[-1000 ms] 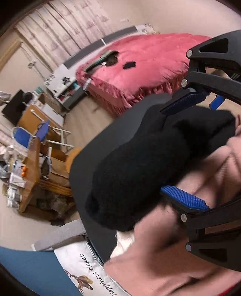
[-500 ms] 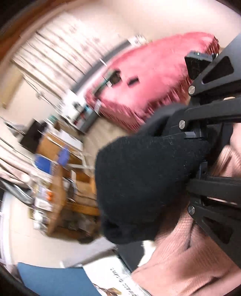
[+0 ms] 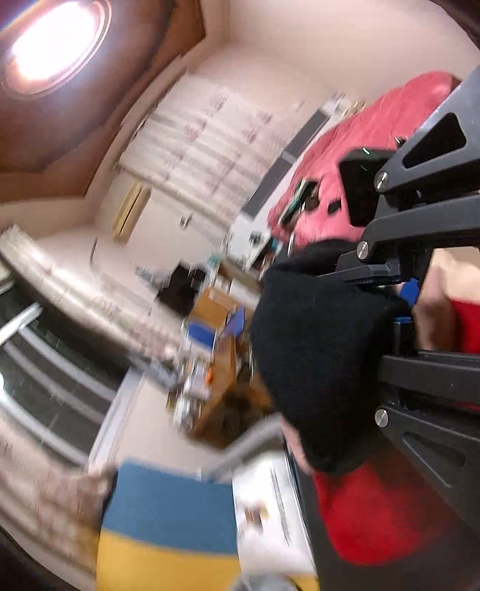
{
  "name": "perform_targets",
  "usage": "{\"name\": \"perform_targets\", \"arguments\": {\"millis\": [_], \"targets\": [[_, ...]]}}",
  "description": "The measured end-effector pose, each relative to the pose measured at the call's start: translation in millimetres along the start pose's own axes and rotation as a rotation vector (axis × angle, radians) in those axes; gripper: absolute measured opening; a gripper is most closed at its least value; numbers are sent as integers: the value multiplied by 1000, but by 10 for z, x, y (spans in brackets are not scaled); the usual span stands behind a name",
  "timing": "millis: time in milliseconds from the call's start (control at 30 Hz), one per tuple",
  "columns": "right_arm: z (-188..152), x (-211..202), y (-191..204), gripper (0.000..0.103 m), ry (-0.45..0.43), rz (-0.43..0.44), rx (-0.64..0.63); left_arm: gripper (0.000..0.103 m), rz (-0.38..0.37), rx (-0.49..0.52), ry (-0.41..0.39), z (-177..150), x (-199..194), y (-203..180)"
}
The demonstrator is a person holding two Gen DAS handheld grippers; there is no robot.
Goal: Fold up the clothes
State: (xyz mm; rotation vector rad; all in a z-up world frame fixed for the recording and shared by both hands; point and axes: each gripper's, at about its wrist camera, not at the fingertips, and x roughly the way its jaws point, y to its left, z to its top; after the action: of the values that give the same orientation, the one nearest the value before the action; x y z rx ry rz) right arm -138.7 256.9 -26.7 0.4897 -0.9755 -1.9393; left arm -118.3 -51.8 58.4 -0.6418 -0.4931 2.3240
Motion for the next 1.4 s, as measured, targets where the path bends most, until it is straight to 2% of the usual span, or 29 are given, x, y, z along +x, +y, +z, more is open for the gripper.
{"name": "perform_targets", "arguments": {"millis": [67, 167, 233, 367, 433, 500, 567, 700, 767, 867, 933, 1000, 1100, 1167, 1267, 1400], "targets": [[-268, 389, 196, 98, 103, 46, -23, 8, 77, -67, -19, -215, -462, 307], [-758, 902, 317, 99, 254, 59, 3, 6, 194, -150, -31, -509, -962, 685], [-1092, 1152, 345, 99, 349, 38, 13, 0, 280, -194, -44, -751, -1286, 929], [-1724, 1418, 332, 99, 536, -26, 34, 0, 440, -251, -43, -1188, -1818, 1375], [-1955, 1405, 318, 99, 607, -66, 28, 3, 504, -260, -13, -1390, -1973, 1503], [-2056, 1297, 285, 99, 641, -105, 32, 7, 553, -261, 23, -1565, -2064, 1573], [-2028, 1111, 245, 99, 634, -161, 27, 12, 586, -248, 65, -1718, -2048, 1628], [-1777, 639, 199, 99, 556, -316, -1, 19, 500, -208, 136, -1870, -1671, 1517], [-1450, 413, 233, 100, 497, -388, -30, 21, 455, -157, 153, -1827, -1384, 1390], [-1111, 61, 222, 100, 363, -442, -39, 22, 399, -87, 177, -1709, -929, 1238], [-999, -71, 164, 103, 290, -489, -42, 25, 396, -37, 207, -1661, -610, 1118], [-954, -142, 39, 103, 230, -546, -31, 26, 452, 11, 257, -1668, -276, 1127], [-1083, 17, -334, 103, 259, -626, 30, 27, 534, 81, 333, -1686, 213, 1149], [-1263, 221, -598, 103, 303, -672, 32, 27, 580, 86, 398, -1810, 340, 1294], [-1501, 538, -854, 103, 350, -660, 96, 28, 644, 35, 462, -2026, 302, 1500], [-1771, 973, -720, 103, 436, -553, 43, 27, 744, -63, 457, -2127, -243, 1673]]}}
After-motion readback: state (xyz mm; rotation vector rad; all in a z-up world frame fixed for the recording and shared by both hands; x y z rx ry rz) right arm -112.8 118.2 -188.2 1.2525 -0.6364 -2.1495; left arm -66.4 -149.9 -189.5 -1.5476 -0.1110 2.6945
